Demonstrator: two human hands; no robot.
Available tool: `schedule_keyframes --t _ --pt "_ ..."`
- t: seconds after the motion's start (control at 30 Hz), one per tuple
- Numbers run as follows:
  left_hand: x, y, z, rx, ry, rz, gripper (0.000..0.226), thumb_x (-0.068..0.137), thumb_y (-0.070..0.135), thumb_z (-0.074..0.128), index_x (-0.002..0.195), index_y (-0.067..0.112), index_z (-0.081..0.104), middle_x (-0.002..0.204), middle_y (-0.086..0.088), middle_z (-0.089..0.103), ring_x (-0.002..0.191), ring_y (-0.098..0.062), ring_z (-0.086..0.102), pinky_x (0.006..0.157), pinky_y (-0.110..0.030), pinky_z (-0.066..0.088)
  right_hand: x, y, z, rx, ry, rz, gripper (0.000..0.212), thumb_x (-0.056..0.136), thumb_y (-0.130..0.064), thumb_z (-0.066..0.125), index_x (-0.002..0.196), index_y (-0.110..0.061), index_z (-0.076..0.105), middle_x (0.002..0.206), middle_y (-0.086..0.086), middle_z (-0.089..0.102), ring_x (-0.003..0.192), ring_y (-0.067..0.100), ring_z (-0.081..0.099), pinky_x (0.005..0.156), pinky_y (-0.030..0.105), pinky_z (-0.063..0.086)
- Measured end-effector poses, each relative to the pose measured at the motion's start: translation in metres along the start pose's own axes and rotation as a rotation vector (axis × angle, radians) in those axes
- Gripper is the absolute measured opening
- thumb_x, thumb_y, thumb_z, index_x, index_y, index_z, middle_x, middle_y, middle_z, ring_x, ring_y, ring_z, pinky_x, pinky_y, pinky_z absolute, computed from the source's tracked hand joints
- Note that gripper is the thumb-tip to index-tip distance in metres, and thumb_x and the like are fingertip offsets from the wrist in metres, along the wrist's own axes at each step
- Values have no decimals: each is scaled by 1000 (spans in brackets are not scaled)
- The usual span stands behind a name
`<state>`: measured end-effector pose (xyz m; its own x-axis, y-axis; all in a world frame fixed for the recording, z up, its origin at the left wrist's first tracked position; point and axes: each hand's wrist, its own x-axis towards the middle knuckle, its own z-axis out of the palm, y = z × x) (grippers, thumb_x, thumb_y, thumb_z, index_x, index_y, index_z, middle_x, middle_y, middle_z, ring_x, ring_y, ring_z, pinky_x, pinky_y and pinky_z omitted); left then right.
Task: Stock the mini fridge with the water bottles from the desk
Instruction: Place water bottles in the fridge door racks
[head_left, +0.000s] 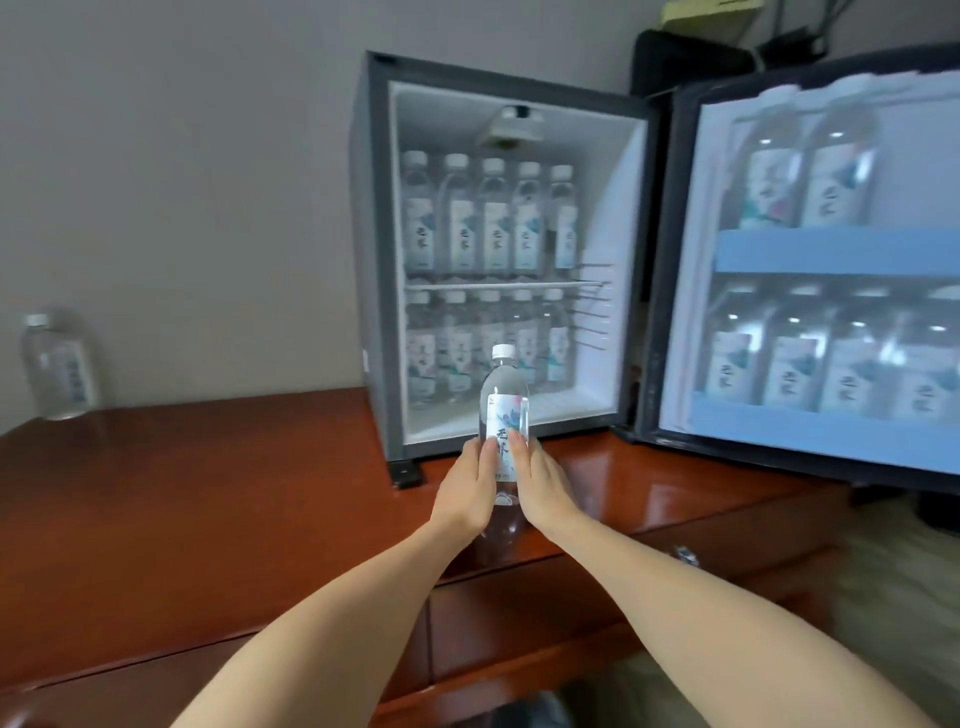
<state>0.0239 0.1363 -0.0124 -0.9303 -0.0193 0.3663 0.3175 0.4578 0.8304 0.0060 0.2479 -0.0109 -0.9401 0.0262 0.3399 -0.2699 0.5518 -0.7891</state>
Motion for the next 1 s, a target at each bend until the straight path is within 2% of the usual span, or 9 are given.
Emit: schedule_keyframes --t 0.07,0.13,0.23,0.4,0.47,0.57,0.73,0.93,1.0 --pt "2 12 21 -27 -54 16 37 102 48 25 109 23 51 91 14 60 82 -5 57 70 -27 41 -4 12 -22 36 31 30 57 100 -55 28 124 -10 53 121 16 62 114 33 58 98 46 44" --pt "3 23 39 -48 -98 37 36 102 48 27 109 23 53 92 13 61 87 -12 60 77 -32 45 -7 21 -44 13 62 55 58 100 -55 27 124 -9 54 119 15 62 112 30 58 96 42 45" --pt "1 39 62 -64 -150 62 39 102 46 26 113 21 54 94 13 60 95 -17 60 78 -31 41 -14 34 -70 -82 96 79 62 99 -58 22 129 -13 52 120 13 62 112 28 58 97 43 45" --pt "-4 59 98 -106 -244 52 44 101 49 31 126 18 49 113 -2 66 93 -19 61 76 -29 43 -23 52 -103 -30 165 140 67 97 -62 23 132 -12 49 126 13 61 115 29 58 98 46 46" --pt "-6 68 111 -112 -290 71 46 100 47 36 135 19 45 121 0 63 99 -14 61 79 -25 43 -25 60 -117 -26 200 170 67 97 -62 24 133 -12 50 127 12 61 115 28 58 99 44 46" --pt "-7 83 126 -131 -334 91 41 101 41 39 132 16 47 113 6 63 87 -2 59 73 -15 42 -30 69 -137 -35 245 202 64 98 -60 24 126 -11 53 122 12 62 111 28 59 97 43 46" --pt "-14 91 144 -219 -370 64 40 101 38 43 132 14 49 117 -3 65 104 -19 63 96 -37 48 -38 80 -158 -70 256 185 58 97 -61 25 115 -15 55 113 9 64 100 24 62 90 44 51" --pt "-19 89 142 -301 -367 72 36 100 33 47 132 17 51 113 2 68 99 -14 67 93 -37 52 -41 82 -166 -88 198 143 58 95 -65 27 102 -15 56 102 7 67 92 22 66 86 44 54" --pt "-17 93 143 -354 -378 67 35 100 29 49 131 14 52 111 -1 69 97 -18 69 90 -38 54 -40 81 -173 -100 188 133 56 96 -63 28 102 -16 56 100 5 66 90 19 66 84 42 55"
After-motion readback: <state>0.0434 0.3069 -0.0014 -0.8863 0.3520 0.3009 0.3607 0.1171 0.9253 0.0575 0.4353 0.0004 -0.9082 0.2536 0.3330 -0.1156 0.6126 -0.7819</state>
